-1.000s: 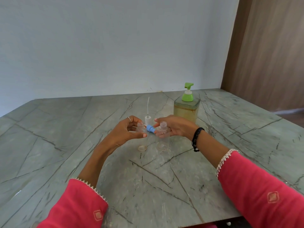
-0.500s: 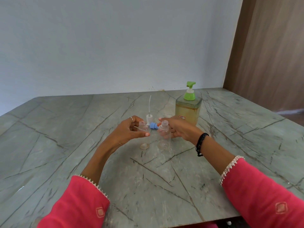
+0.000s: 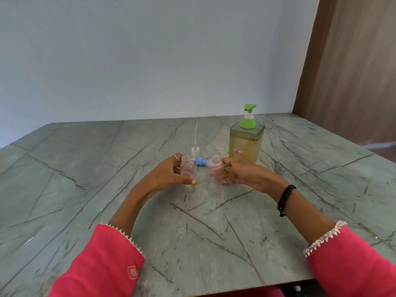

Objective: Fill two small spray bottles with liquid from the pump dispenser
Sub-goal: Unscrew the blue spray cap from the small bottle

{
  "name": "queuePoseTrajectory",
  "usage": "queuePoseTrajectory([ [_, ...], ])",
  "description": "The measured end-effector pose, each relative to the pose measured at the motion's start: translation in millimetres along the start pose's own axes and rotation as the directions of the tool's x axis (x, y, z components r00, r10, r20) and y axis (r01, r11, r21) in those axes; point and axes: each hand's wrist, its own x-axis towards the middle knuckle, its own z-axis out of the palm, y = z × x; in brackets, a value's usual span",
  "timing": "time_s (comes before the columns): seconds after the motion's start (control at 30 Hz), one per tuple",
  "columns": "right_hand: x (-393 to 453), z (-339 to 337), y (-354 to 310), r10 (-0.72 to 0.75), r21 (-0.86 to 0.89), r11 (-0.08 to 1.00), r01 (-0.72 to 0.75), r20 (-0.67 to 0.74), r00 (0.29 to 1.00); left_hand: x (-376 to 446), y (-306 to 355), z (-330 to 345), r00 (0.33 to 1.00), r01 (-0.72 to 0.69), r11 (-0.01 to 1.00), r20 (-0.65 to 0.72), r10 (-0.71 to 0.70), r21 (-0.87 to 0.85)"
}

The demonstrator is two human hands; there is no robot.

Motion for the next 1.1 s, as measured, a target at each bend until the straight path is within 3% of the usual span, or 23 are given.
queuePoseTrajectory([
  [0.1,-3.5,-2.4,6.1,-0.081,-0.107,0.990,0.091,0.093,0.992,0.0,0.2,0.8,1.000,-0.009,1.000,-0.003,0.009,0.027],
  [0.27,-1.7,7.3,7.6,-0.164,-0.256,0.952,0.167,0.031,0.986,0.6,-1.4,0.0,0.998,-0.013,0.995,-0.059,0.019,0.096],
  [0.6,3.5,17.8,6.9,-0.245,-0.257,0.935,0.244,0.028,0.969,3.9,-14.3,-15.6,0.971,0.048,0.986,-0.238,-0.009,0.162],
  [0.83,2.7,17.7,7.2,-0.252,-0.240,0.938,0.251,0.026,0.967,6.0,-18.0,-14.3,0.962,0.067,0.990,-0.271,-0.031,0.123],
  [1.0,3.1,17.8,8.2,-0.255,-0.245,0.936,0.254,0.026,0.966,6.0,-16.1,-16.8,0.935,0.004,1.000,-0.355,-0.001,0.006],
  [1.1,2.7,17.4,9.1,-0.256,-0.247,0.936,0.252,0.017,0.967,5.5,-10.6,-22.0,0.901,-0.123,0.992,-0.418,0.113,0.003],
])
